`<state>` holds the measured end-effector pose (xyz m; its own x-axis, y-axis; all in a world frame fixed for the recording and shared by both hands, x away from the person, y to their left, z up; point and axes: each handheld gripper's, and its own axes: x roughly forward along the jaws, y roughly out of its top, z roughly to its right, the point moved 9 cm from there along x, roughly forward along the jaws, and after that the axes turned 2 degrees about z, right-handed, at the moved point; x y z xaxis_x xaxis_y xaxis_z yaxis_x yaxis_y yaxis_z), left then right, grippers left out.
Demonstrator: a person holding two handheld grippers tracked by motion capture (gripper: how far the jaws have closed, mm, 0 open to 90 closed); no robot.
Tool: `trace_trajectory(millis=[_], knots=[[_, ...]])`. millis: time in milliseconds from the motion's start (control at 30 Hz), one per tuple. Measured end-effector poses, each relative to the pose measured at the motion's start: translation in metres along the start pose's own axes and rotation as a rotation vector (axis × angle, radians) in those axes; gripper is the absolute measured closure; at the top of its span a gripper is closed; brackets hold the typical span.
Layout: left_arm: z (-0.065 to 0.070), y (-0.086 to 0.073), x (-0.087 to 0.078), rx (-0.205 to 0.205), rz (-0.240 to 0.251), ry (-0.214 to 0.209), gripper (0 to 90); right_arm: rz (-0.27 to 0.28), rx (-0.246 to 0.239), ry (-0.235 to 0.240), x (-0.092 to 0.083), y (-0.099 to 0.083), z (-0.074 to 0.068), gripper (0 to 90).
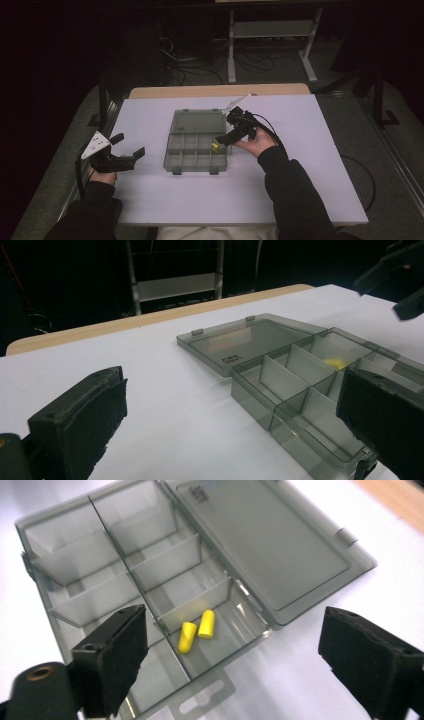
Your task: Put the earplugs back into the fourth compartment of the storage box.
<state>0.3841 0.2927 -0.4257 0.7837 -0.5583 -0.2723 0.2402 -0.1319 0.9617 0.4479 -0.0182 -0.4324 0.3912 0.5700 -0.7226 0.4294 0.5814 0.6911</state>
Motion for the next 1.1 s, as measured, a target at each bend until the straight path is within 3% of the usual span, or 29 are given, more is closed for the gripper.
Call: trace_trajectory(millis=[67,133,600,1100], knots=[[0.000,0.000,0.000,-0.001,0.001,0.001,0.0,0.015,0.019,-0.015,-0.007,-0.001,0.003,1.6],[0.000,0.000,0.000,0.001,0.000,0.002,0.0,0.034,0.030,-0.028,-0.017,-0.004,0.006,0.2],[0.000,0.000,0.000,0.000,-0.002,0.004,0.0,0.116,0.056,-0.044,-0.051,-0.024,0.015,0.0],[0.000,-0.001,0.001,0.002,-0.005,0.006,0.0,0.175,0.113,-0.072,-0.081,-0.062,0.026,0.0]])
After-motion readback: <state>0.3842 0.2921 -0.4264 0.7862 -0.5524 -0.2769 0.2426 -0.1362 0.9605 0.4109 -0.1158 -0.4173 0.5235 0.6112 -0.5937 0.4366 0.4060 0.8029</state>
